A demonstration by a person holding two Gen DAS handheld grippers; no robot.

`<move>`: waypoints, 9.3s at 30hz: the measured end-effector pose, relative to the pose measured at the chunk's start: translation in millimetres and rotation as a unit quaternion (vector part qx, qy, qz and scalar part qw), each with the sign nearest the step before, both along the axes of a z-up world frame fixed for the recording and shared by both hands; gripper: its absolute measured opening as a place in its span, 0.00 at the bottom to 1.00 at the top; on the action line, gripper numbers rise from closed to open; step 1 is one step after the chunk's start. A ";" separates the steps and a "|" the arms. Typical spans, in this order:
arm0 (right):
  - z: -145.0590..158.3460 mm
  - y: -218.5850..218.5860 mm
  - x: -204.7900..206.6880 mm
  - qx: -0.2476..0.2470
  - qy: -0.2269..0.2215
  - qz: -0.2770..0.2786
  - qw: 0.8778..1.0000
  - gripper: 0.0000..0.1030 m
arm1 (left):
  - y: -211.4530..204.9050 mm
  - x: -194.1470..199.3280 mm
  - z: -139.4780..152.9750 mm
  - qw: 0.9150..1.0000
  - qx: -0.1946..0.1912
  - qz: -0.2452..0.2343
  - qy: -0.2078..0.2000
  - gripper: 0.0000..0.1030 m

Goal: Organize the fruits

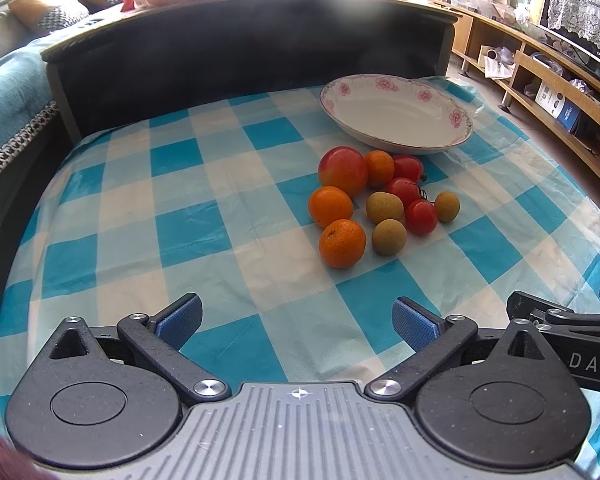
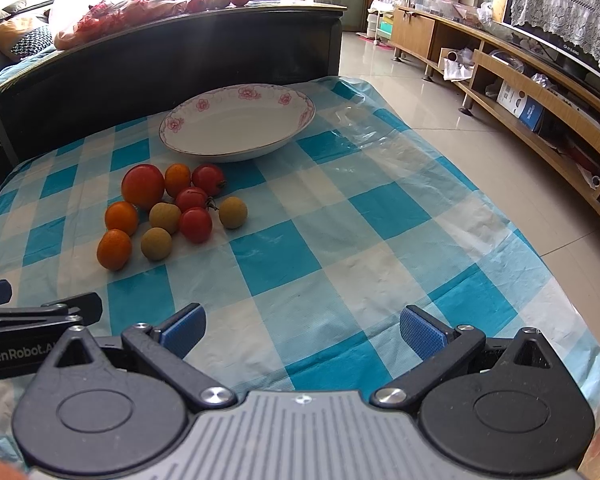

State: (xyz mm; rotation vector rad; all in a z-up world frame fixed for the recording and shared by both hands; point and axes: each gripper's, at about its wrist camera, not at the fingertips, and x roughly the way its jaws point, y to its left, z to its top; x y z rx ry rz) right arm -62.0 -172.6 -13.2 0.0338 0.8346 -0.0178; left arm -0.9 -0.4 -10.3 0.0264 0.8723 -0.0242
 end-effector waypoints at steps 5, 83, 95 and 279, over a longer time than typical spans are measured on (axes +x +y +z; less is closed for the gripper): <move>0.0 -0.1 -0.6 0.000 0.000 0.000 1.000 1.00 | 0.3 0.7 0.3 1.000 0.000 0.000 0.000 0.99; -14.8 18.0 113.9 0.040 0.011 0.172 0.984 0.39 | -6.1 47.1 -12.6 0.997 -0.015 -0.073 -0.022 0.97; -16.8 30.4 112.5 0.015 0.007 0.211 0.977 0.27 | -17.3 51.1 -23.8 0.993 0.017 -0.106 -0.041 0.92; 32.5 1.6 171.7 0.087 0.009 0.145 0.986 0.30 | -17.0 139.5 27.5 0.992 -0.031 -0.118 -0.017 0.59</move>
